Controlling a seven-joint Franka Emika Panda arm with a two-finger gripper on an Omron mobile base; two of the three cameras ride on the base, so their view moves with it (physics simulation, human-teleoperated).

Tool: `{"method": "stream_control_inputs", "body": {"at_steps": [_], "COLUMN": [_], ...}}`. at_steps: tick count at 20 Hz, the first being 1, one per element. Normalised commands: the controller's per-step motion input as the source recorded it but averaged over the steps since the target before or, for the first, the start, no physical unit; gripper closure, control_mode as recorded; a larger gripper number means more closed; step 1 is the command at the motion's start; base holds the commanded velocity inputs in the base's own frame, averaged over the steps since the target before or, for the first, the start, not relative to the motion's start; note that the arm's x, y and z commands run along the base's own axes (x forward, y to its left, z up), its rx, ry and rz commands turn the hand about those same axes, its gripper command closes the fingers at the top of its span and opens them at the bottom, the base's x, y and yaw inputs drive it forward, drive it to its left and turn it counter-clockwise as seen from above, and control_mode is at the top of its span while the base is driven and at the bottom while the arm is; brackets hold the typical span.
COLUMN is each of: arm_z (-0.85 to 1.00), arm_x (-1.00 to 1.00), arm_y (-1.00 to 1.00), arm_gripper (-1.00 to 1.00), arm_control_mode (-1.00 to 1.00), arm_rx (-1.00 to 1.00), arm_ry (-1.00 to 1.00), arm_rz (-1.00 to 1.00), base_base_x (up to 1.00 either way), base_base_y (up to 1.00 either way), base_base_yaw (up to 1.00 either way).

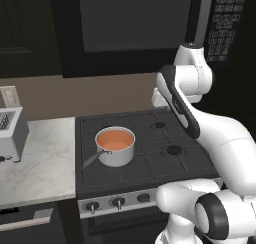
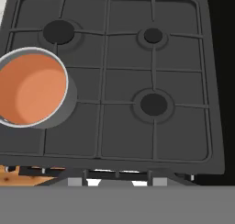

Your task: Retrieve the chicken drumstick from the fridge and place it on the saucepan with marinade on the stove.

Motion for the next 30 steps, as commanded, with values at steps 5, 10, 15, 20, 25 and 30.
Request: {"method": "stream_control_inputs", "body": {"at_steps": [5,10,15,20,25,30], "arm_z": [0.00,0.00,0.00,0.00,0.00,0.00], "arm_x": [-0.27,0.00,-0.31,-0.20,0.00,0.00], "arm_y": [0.02,0.00,0.00,0.00,0.00,0.00], "arm_gripper": [-1.00,-1.00,-1.00,-1.00,-1.00,-1.00], "arm_control_mode": [-1.00,-1.00,-1.00,1.00,1.00,1.00], "arm_rx": [-0.01,0.00,0.00,0.00,0.00,0.00], "arm_ry": [-0.03,0.00,-0.02,-0.02,0.00,0.00], "arm_rz": [0.01,0.00,0.00,0.00,0.00,0.00], "base_base_x": [0.00,0.00,0.00,-0.80,-1.00,-1.00], "base_base_y": [0.00,0.00,0.00,0.00,-0.06,-0.53], "base_base_yaw": [0.00,0.00,0.00,0.00,0.00,0.00]}}
